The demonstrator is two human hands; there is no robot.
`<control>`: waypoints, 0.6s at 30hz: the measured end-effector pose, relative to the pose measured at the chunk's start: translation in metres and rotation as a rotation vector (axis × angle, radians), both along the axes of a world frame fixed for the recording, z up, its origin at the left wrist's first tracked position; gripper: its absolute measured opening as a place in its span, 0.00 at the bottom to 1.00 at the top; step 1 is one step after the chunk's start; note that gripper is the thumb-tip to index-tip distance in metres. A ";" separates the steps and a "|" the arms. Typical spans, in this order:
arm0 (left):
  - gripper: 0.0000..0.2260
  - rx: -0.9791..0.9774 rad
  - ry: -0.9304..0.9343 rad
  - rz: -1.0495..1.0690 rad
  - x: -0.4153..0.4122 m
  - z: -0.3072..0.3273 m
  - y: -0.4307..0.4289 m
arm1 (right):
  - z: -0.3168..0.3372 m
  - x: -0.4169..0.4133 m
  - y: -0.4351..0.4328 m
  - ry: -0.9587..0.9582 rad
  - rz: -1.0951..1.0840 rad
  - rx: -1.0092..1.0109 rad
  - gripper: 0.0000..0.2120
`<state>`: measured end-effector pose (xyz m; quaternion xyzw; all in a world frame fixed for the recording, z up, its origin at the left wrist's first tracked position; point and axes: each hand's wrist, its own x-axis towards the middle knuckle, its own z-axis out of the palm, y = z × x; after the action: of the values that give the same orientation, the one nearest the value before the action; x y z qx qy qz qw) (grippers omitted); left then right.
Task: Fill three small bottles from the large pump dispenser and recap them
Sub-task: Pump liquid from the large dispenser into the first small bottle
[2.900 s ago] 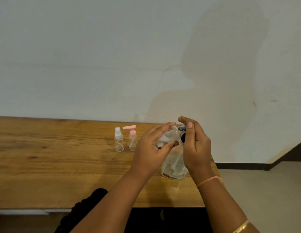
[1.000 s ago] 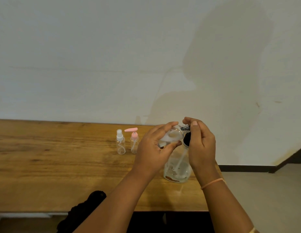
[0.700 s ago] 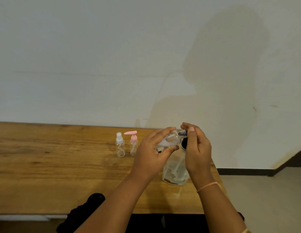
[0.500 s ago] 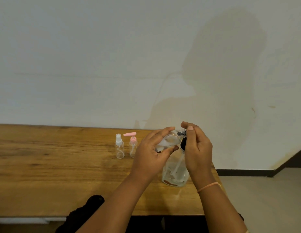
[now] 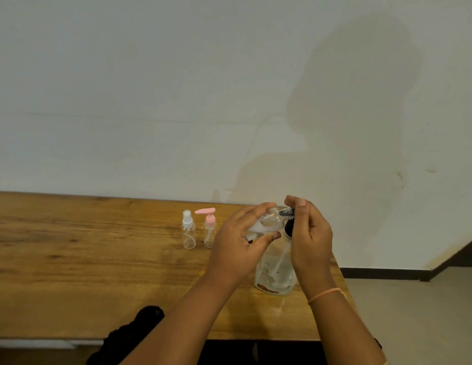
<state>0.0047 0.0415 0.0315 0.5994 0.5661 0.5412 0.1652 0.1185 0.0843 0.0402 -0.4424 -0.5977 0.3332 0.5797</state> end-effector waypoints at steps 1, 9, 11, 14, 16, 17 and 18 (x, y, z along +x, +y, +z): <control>0.25 -0.002 -0.006 -0.003 0.000 0.000 0.000 | -0.001 0.000 0.000 -0.003 -0.001 0.002 0.15; 0.25 0.042 -0.014 0.011 0.002 0.003 -0.003 | 0.012 0.001 -0.004 0.020 0.033 0.000 0.10; 0.26 0.043 -0.011 0.015 0.002 0.003 -0.002 | 0.011 0.002 -0.002 0.001 0.029 -0.008 0.09; 0.25 0.024 -0.009 0.006 0.001 0.001 -0.001 | 0.005 0.002 0.000 -0.033 0.006 0.012 0.12; 0.25 0.009 -0.009 0.002 0.000 -0.001 -0.001 | 0.000 0.003 0.001 -0.048 -0.006 0.017 0.14; 0.25 0.003 -0.012 0.003 0.001 -0.002 -0.002 | -0.001 0.003 0.001 -0.061 -0.010 0.018 0.14; 0.25 -0.002 -0.015 0.007 0.001 -0.002 -0.002 | -0.001 0.004 0.001 -0.065 -0.011 0.020 0.14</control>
<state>0.0056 0.0394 0.0297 0.5932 0.5674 0.5458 0.1683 0.1222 0.0853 0.0390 -0.4507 -0.6169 0.3094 0.5661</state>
